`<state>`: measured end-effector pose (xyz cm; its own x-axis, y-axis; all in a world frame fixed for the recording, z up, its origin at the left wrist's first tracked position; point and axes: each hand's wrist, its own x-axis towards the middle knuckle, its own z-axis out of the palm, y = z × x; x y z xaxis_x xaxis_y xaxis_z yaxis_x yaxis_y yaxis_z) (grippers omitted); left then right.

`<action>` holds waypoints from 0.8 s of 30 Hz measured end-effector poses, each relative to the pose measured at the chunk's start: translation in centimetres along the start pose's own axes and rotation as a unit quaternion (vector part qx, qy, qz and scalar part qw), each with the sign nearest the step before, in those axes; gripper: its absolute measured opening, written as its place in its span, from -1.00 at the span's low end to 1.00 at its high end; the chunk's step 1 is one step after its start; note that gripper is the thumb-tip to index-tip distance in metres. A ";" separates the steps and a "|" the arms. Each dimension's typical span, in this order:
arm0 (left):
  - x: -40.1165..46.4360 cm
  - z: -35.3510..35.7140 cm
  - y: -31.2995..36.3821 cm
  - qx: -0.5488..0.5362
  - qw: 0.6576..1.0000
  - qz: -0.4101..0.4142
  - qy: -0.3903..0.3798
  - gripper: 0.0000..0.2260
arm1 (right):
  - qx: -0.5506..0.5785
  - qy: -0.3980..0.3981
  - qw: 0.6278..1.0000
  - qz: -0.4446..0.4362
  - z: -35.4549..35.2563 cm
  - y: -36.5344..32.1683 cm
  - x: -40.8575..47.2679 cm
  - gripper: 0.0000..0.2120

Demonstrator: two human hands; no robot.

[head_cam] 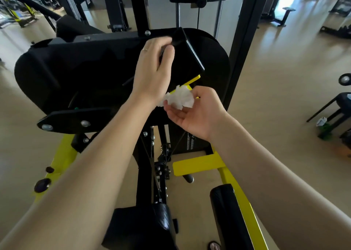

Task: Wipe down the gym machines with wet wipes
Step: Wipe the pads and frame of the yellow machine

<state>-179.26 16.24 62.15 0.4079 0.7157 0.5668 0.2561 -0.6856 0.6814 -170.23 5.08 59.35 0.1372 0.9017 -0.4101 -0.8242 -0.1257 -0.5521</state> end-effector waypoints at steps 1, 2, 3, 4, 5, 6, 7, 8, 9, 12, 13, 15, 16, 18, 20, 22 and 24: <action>-1.5 -0.7 0.0 -0.005 1.000 0.003 0.022 -0.71 | -0.002 0.002 1.000 0.003 -0.3 0.6 -0.6 -0.61; -2.8 -1.3 0.0 -0.009 0.999 -0.001 0.033 -0.73 | -0.010 0.007 1.000 0.007 -0.6 1.3 -1.1 -0.60; -4.1 -2.0 0.3 -0.012 0.999 -0.010 0.028 -0.75 | -0.020 0.011 1.000 0.011 -0.7 2.1 -1.7 -0.59; -5.4 -2.7 0.8 -0.016 1.000 -0.025 0.006 -0.77 | -0.028 0.013 0.999 0.010 -0.8 3.0 -2.3 -0.58; -6.7 -3.4 1.4 -0.020 0.998 -0.049 -0.035 -0.77 | -0.033 0.013 0.999 0.006 -0.7 4.1 -2.9 -0.57; -8.1 -4.0 1.8 -0.021 0.993 -0.077 -0.088 -0.76 | -0.038 0.013 0.999 -0.002 -0.6 5.2 -3.5 -0.59; -9.5 -4.5 2.0 -0.021 0.983 -0.108 -0.145 -0.74 | -0.048 0.009 0.999 -0.014 -0.4 6.3 -4.1 -0.64; -10.9 -4.9 2.1 -0.021 0.971 -0.136 -0.193 -0.72 | -0.066 0.007 0.997 -0.032 -0.3 7.4 -4.5 -0.70; -12.2 -5.3 2.0 -0.020 0.962 -0.155 -0.222 -0.71 | -0.090 0.005 0.995 -0.053 -0.1 8.4 -5.0 -0.74; -15.7 -6.7 1.4 -0.009 0.967 -0.167 -0.193 -0.75 | -0.161 0.032 0.981 -0.099 0.1 11.7 -6.1 -0.77; -16.7 -7.0 1.1 0.000 0.970 -0.168 -0.176 -0.78 | -0.194 0.054 0.974 -0.108 -0.1 12.8 -6.3 -0.76; -18.7 -7.6 0.6 0.024 0.970 -0.185 -0.155 -0.84 | -0.259 0.098 0.954 -0.116 -0.7 15.1 -6.9 -0.73; -19.6 -7.7 0.3 0.031 0.968 -0.198 -0.152 -0.86 | -0.277 0.110 0.947 -0.116 -0.9 16.1 -7.1 -0.73; -21.8 -8.1 0.1 0.029 0.964 -0.222 -0.143 -0.88 | -0.274 0.119 0.949 -0.106 -1.5 18.2 -8.0 -0.80; -24.1 -8.5 0.1 0.028 0.964 -0.234 -0.120 -0.89 | -0.244 0.126 0.956 -0.102 -1.9 20.2 -9.0 -0.89; -26.3 -8.8 0.3 0.020 0.965 -0.249 -0.085 -0.92 | -0.252 0.128 0.953 -0.108 -2.4 22.1 -10.0 -0.90; -28.4 -8.9 0.6 -0.001 0.961 -0.273 -0.048 -0.96 | -0.265 0.131 0.949 -0.108 -3.0 23.8 -11.3 -0.89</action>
<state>-198.55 -3.30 50.57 0.2932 0.9528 0.0791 0.4529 -0.2113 0.8662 -189.70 -9.33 48.64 0.4599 0.8052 -0.3744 -0.3791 -0.2032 -0.9028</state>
